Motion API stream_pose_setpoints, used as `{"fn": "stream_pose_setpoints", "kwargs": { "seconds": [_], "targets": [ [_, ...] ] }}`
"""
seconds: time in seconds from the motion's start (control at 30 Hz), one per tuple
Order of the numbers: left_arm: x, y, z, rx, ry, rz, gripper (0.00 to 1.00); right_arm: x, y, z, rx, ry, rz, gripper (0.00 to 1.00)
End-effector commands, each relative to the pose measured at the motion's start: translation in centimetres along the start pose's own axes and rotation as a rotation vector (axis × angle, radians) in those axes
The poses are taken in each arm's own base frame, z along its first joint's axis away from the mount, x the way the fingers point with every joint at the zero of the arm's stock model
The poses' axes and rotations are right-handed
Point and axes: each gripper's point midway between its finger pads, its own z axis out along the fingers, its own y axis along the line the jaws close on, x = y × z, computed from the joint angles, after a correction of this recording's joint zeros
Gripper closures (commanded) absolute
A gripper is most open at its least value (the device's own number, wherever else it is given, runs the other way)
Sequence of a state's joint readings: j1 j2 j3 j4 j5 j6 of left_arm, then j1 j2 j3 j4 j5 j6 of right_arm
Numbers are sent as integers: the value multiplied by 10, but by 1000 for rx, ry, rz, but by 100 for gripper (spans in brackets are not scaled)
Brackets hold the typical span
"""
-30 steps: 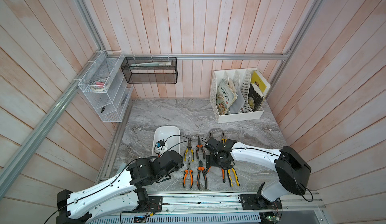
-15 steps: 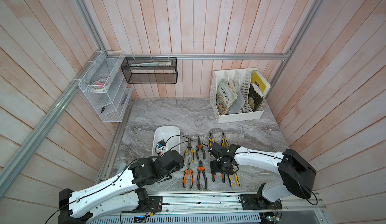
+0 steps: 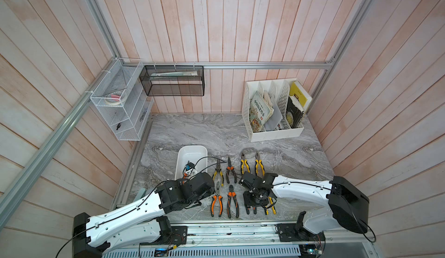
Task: Take the pliers out of the storage box
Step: Place the pliers at the center of the board.
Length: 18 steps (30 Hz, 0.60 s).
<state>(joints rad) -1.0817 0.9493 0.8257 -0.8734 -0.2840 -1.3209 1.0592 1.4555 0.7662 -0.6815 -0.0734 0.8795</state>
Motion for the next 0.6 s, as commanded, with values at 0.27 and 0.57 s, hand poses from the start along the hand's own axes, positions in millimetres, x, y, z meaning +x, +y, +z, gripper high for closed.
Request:
{"fn": "stream_pose_setpoints", "kwargs": {
  "seconds": [0.27, 0.57],
  "targets": [
    [-1, 6, -2, -18, 0, 18, 31, 4, 1, -12, 59, -11, 2, 37],
    [-9, 13, -10, -55, 5, 57, 26, -9, 10, -16, 79, -20, 6, 22]
  ]
}}
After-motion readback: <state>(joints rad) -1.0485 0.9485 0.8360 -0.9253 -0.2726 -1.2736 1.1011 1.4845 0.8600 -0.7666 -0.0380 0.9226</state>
